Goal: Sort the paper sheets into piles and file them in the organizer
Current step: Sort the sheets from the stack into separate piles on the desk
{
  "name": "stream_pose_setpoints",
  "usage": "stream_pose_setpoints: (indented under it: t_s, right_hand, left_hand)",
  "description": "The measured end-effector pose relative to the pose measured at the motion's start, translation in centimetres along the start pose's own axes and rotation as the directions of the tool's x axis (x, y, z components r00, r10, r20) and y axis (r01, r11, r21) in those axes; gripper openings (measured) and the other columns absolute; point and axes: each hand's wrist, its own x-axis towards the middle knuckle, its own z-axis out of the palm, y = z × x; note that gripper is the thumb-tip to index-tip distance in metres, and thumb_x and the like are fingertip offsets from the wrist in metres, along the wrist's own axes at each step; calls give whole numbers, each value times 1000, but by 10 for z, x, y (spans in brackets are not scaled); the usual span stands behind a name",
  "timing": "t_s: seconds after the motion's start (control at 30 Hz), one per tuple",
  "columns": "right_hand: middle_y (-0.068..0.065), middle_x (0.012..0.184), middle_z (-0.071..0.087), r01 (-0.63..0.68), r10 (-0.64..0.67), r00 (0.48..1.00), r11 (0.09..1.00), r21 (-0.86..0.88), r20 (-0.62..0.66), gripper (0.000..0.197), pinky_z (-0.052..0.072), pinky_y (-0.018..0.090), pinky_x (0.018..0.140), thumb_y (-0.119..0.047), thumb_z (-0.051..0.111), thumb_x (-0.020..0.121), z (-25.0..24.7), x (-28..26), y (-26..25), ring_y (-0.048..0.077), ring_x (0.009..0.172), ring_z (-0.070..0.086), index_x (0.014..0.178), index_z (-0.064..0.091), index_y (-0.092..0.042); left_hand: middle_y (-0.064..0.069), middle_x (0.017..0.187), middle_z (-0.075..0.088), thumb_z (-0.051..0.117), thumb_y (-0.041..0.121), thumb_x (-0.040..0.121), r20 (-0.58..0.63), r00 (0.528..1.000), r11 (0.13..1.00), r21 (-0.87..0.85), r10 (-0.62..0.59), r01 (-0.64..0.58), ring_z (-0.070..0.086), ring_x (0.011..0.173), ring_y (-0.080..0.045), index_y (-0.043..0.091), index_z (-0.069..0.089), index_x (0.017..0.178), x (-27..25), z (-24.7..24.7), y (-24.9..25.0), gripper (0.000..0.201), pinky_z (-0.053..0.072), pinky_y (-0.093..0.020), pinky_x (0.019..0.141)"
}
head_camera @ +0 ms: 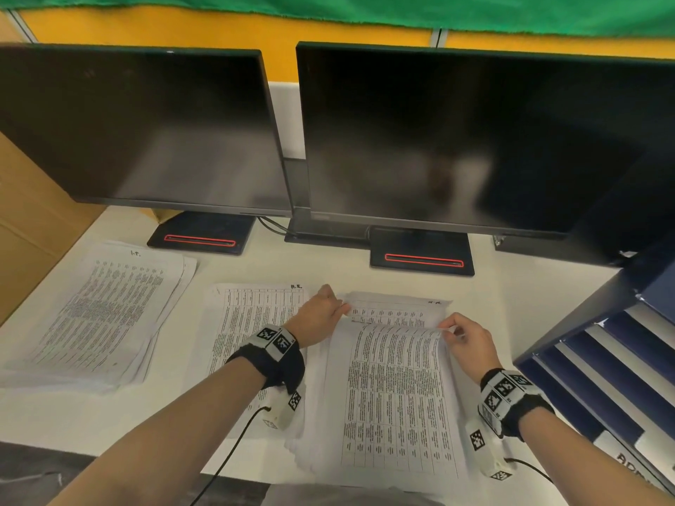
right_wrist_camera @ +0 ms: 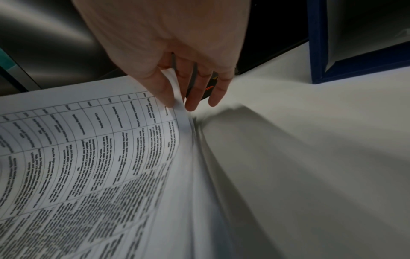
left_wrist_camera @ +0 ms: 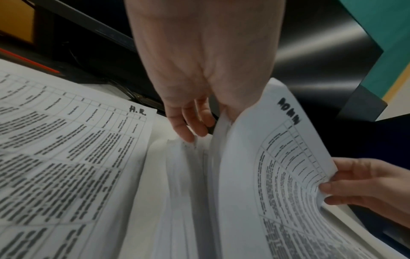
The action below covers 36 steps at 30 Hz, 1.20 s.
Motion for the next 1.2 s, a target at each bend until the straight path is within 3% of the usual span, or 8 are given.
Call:
stream_pose_setpoints:
  t_s: [0.37, 0.47, 0.6, 0.7, 0.8, 0.87, 0.97, 1.2]
  right_hand:
    - [-1, 74, 61, -2, 2, 1000, 1000, 0, 11, 18, 37, 23, 56, -5, 55, 87, 0, 2, 4, 13, 67, 54, 77, 60, -19]
    - [-2, 76, 61, 3, -3, 1000, 1000, -2, 19, 19, 38, 21, 57, -5, 52, 88, 1, 2, 5, 17, 71, 56, 78, 59, -20]
    - [1, 90, 61, 9, -8, 1000, 1000, -6, 14, 19, 38, 24, 67, -2, 47, 90, 3, 2, 5, 20, 83, 56, 86, 57, -17]
    - [3, 94, 61, 18, -18, 1000, 999, -32, 5, 16, 39, 23, 65, -2, 45, 91, 4, 2, 4, 20, 85, 56, 90, 56, -14]
    - [1, 94, 62, 16, -16, 1000, 1000, -26, 2, 17, 43, 27, 69, -3, 46, 91, 4, 2, 5, 19, 85, 58, 91, 57, -16]
    - [1, 89, 63, 6, -6, 1000, 1000, -9, 3, 16, 42, 24, 62, -4, 47, 90, 3, 2, 6, 18, 80, 58, 89, 56, -17]
    - [0, 83, 60, 24, -24, 1000, 1000, 0, -6, 17, 39, 21, 59, -1, 48, 88, 3, 4, 5, 16, 72, 55, 86, 57, -16]
    - [1, 85, 57, 58, -58, 998, 998, -8, -1, 22, 35, 26, 69, 4, 47, 86, 4, 8, 3, 19, 78, 50, 83, 57, -15]
  left_hand:
    - [-2, 76, 62, 52, 20, 95, -226, 972, 997, 47, 69, -60, 55, 64, -19, 13, 48, 106, 6, 1, 3, 14, 40, -23, 54]
    - [-6, 87, 66, 41, 23, 99, -256, 953, 978, 172, 160, -118, 61, 75, -24, 13, 48, 103, 3, 2, 2, 13, 52, -36, 64]
    - [-2, 105, 56, 41, 19, 98, -353, 877, 936, 253, 325, -245, 48, 97, -18, 14, 52, 102, -1, 5, 3, 12, 45, -30, 79]
    - [-2, 80, 60, 43, 27, 98, -270, 957, 989, -75, 103, -128, 56, 68, -18, 19, 41, 108, -2, 7, 6, 14, 47, -30, 57]
    - [-10, 89, 69, 60, 23, 88, -143, 990, 984, -178, -8, -18, 65, 79, -26, 11, 57, 107, 2, 9, -5, 23, 55, -40, 69]
    - [-13, 92, 69, 59, 24, 89, -187, 982, 971, -239, -24, -21, 64, 84, -26, 9, 65, 102, 3, 6, -9, 20, 54, -43, 74]
    - [1, 99, 65, 50, 19, 95, -301, 950, 882, -466, -79, -74, 61, 86, -7, 12, 59, 113, -1, -13, -8, 21, 50, -22, 73]
    - [-14, 106, 68, 51, 15, 90, -396, 852, 821, -567, -342, 66, 65, 96, -29, 5, 64, 107, -14, -97, -74, 23, 52, -41, 87]
